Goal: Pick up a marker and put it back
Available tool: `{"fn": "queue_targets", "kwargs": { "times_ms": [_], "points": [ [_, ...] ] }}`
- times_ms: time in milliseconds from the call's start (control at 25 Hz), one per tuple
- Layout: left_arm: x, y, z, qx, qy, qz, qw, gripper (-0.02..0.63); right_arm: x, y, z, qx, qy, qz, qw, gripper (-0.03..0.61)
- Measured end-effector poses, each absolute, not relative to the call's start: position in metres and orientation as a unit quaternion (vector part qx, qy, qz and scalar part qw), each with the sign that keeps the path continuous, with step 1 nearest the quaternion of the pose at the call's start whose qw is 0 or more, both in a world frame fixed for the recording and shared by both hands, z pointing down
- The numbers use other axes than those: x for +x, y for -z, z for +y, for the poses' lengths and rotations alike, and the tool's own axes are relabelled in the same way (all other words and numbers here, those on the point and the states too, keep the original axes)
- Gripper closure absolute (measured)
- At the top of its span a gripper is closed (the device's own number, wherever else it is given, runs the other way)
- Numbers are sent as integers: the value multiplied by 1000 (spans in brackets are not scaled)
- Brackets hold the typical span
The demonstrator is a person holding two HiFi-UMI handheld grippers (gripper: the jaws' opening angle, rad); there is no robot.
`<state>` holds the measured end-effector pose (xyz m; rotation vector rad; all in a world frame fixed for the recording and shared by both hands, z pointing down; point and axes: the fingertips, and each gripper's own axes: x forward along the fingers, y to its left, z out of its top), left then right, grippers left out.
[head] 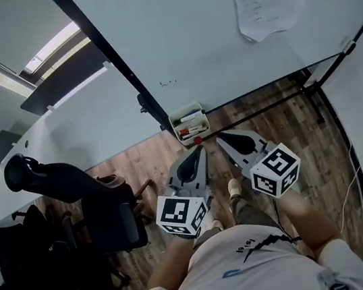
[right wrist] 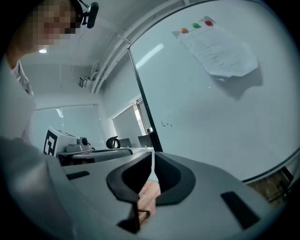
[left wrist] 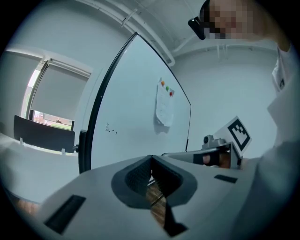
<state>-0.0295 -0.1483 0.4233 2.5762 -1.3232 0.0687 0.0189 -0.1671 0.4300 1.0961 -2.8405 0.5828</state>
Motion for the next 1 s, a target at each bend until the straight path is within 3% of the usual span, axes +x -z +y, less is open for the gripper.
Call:
{"fn": "queue_targets", "kwargs": {
  "times_ms": [520,1000],
  "points": [
    [-25,-448,-221,859,-33,-490,144,603,9,-449,-237,304,-187,-933,33,563],
    [-39,-477,-248,857,-36,-489,160,603,4,-514,-276,333,-216,-913,93,563]
  ]
}}
